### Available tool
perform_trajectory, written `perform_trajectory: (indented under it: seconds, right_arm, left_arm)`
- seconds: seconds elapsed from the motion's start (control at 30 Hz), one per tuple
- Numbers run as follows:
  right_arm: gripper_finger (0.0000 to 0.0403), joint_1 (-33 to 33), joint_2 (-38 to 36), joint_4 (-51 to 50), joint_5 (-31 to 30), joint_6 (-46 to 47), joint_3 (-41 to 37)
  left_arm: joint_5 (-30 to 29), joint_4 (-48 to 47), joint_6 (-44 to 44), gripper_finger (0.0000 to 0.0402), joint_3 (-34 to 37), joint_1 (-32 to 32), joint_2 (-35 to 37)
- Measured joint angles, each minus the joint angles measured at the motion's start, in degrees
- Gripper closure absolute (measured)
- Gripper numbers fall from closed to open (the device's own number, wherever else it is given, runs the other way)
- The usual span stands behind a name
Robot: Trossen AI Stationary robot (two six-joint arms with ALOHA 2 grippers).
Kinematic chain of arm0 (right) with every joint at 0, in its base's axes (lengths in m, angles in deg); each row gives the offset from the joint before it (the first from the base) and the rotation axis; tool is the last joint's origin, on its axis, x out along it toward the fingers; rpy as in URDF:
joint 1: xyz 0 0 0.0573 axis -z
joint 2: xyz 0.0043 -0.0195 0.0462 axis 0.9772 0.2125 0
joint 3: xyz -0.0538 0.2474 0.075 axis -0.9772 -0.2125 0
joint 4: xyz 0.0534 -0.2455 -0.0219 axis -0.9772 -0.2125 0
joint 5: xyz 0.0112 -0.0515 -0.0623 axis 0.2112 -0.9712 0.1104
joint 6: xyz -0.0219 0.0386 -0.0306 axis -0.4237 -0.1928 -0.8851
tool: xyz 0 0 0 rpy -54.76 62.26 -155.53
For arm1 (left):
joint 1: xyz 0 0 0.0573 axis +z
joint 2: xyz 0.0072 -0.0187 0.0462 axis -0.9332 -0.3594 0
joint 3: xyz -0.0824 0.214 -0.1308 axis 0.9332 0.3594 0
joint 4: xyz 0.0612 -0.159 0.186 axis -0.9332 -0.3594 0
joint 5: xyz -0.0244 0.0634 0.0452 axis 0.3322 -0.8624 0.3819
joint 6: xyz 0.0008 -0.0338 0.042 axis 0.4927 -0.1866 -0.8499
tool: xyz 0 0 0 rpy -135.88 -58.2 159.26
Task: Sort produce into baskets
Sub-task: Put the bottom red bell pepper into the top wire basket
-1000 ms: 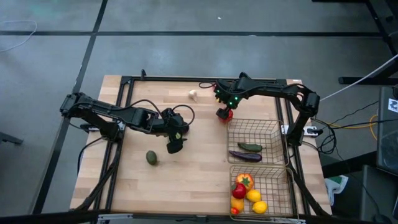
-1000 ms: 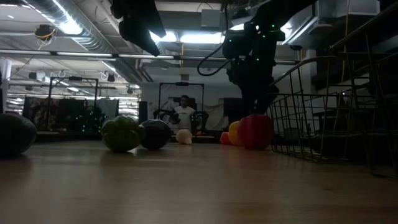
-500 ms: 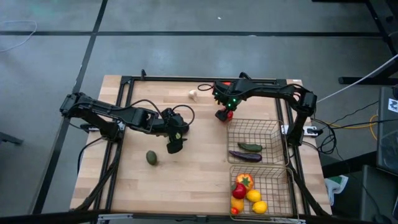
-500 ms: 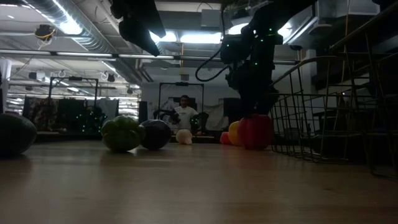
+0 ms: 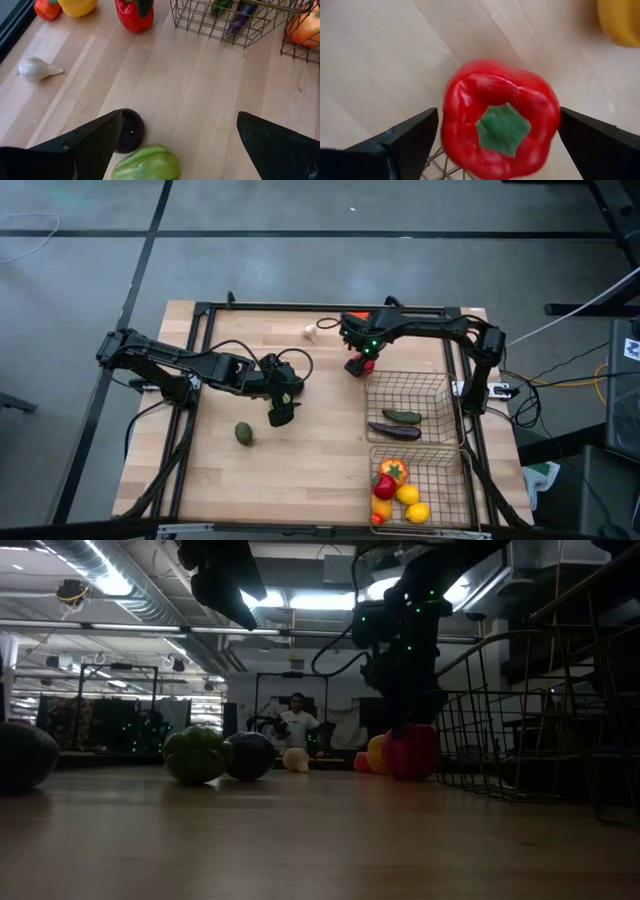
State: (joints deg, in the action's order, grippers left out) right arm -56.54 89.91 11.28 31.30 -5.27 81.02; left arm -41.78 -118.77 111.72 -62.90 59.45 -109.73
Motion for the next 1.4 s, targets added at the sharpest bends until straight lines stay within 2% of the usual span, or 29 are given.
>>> perform_trajectory:
  seconds: [0.37, 1.07, 1.4]
  right_arm:
    - [0.0003, -0.59, 1.56, 3.07, -0.78, -0.02, -0.02]
    - [0.0004, -0.61, 1.56, 2.66, -1.22, -1.62, 0.00]
    - [0.0071, -0.61, 1.54, 2.73, -1.22, -1.57, 0.00]
  left_arm:
    - [0.00, 0.00, 0.02, 0.0011, 0.00, 0.00, 0.00]
    - [0.00, 0.00, 0.02, 0.0011, 0.00, 0.01, 0.00]
    - [0.00, 0.00, 0.00, 0.0011, 0.00, 0.00, 0.00]
